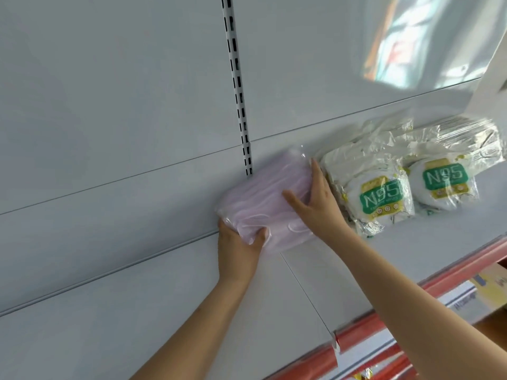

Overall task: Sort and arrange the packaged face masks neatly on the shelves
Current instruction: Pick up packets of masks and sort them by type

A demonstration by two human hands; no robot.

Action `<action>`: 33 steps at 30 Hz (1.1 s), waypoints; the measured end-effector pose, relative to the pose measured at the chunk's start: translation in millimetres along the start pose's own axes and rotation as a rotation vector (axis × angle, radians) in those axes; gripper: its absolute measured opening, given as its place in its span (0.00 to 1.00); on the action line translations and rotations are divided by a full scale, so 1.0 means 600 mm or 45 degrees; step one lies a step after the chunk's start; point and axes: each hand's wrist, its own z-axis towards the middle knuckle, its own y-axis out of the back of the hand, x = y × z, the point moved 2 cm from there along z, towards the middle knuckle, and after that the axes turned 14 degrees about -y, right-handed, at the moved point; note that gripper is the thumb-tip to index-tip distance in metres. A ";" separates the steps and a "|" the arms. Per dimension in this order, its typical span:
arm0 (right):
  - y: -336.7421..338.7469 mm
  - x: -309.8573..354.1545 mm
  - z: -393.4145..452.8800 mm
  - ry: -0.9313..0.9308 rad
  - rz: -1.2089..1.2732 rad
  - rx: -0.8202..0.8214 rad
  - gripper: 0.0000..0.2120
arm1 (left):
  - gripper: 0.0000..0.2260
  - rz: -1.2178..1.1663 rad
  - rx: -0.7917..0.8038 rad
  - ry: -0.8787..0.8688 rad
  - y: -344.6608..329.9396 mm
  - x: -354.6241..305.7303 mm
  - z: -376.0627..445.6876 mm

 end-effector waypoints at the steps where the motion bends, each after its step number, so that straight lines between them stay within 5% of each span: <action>1: 0.002 0.006 0.000 0.057 -0.099 -0.057 0.48 | 0.35 0.016 -0.007 -0.001 -0.003 -0.002 0.002; 5: 0.016 0.006 -0.037 0.491 -0.657 -0.327 0.49 | 0.51 0.047 0.015 0.046 0.001 -0.033 -0.007; 8: 0.004 -0.034 -0.071 0.717 -1.002 -0.241 0.49 | 0.54 0.184 -0.063 -0.145 0.009 -0.043 -0.017; 14: 0.006 -0.040 -0.001 0.764 -1.240 -0.115 0.53 | 0.44 0.886 0.046 -0.837 0.013 -0.062 0.008; 18: 0.016 -0.022 0.005 0.842 -1.319 -0.218 0.52 | 0.36 1.109 0.299 -0.931 0.003 -0.048 0.030; 20: 0.041 -0.036 -0.017 0.719 -1.277 -0.385 0.53 | 0.35 1.191 0.347 -0.913 -0.001 -0.045 0.032; 23: 0.087 -0.091 -0.042 0.206 -1.139 -0.599 0.55 | 0.38 1.225 0.326 -0.954 -0.004 -0.051 0.035; 26: 0.111 -0.134 -0.034 -0.301 -0.984 -0.488 0.54 | 0.44 1.250 0.407 -0.986 -0.017 -0.065 0.052; 33: 0.132 -0.135 0.007 -0.341 -0.561 -0.357 0.57 | 0.48 1.235 0.620 -0.897 -0.041 -0.075 0.065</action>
